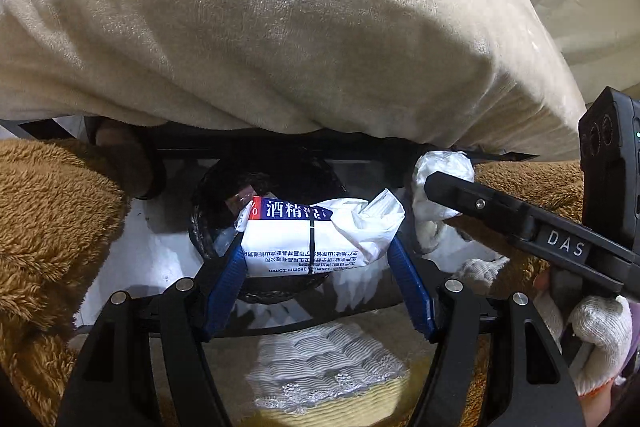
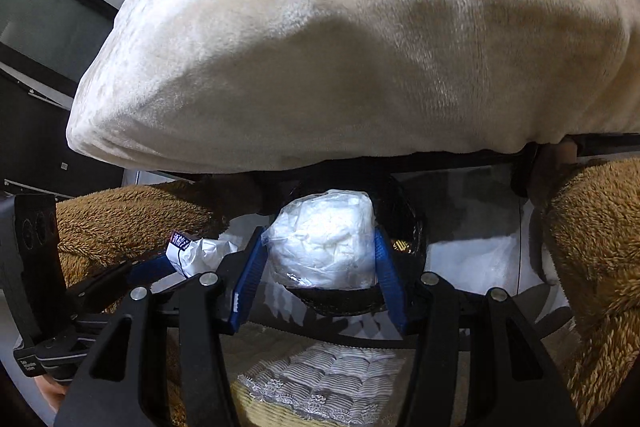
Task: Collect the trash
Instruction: 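Open both tools to drop the two bags into the bin, then raise both tools back up to the remaining trash on the bed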
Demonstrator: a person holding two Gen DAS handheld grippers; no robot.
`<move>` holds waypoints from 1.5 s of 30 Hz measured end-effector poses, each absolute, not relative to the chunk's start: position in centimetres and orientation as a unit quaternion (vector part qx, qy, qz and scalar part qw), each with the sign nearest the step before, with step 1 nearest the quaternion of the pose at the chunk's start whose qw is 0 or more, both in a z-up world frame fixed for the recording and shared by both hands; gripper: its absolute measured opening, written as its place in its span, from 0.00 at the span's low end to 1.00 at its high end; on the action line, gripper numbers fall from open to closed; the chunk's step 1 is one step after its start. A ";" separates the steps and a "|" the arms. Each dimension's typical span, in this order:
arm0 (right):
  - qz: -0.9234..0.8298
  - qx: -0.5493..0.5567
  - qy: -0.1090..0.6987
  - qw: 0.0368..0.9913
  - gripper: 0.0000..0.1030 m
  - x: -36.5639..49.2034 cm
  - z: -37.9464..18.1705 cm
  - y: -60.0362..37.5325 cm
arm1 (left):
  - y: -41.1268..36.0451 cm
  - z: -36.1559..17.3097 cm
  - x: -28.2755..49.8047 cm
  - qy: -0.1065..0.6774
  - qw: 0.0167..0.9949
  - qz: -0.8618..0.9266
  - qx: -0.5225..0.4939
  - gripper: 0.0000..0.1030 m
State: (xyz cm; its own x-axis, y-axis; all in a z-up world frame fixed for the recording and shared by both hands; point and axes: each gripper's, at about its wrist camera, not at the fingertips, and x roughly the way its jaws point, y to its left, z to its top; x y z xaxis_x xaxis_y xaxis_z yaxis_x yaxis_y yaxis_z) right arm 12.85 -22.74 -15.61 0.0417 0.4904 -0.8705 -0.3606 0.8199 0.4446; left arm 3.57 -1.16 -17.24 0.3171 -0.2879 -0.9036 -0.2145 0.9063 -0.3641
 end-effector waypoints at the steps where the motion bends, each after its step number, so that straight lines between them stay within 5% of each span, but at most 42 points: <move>1: 0.295 0.051 0.631 0.716 0.52 12.9 -15.9 -22.7 | -1.2 -17.3 3.6 0.585 0.782 -0.023 -0.215 0.66; 31: 0.283 0.060 0.653 0.700 0.63 13.3 -17.2 -22.4 | -1.1 -17.5 4.0 0.591 0.783 0.001 -0.193 0.77; 45: 0.350 0.043 0.489 0.798 0.63 11.5 -9.3 -23.7 | -0.5 -11.5 2.3 0.475 0.866 -0.002 -0.157 0.77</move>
State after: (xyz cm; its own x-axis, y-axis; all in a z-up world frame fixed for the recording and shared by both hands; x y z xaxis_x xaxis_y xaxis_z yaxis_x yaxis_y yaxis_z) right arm 11.47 -23.68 -9.32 0.2759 0.6014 -0.7498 -0.5164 0.7507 0.4120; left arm 2.30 -0.55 -11.47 0.5491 -0.1517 -0.8218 -0.1463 0.9507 -0.2733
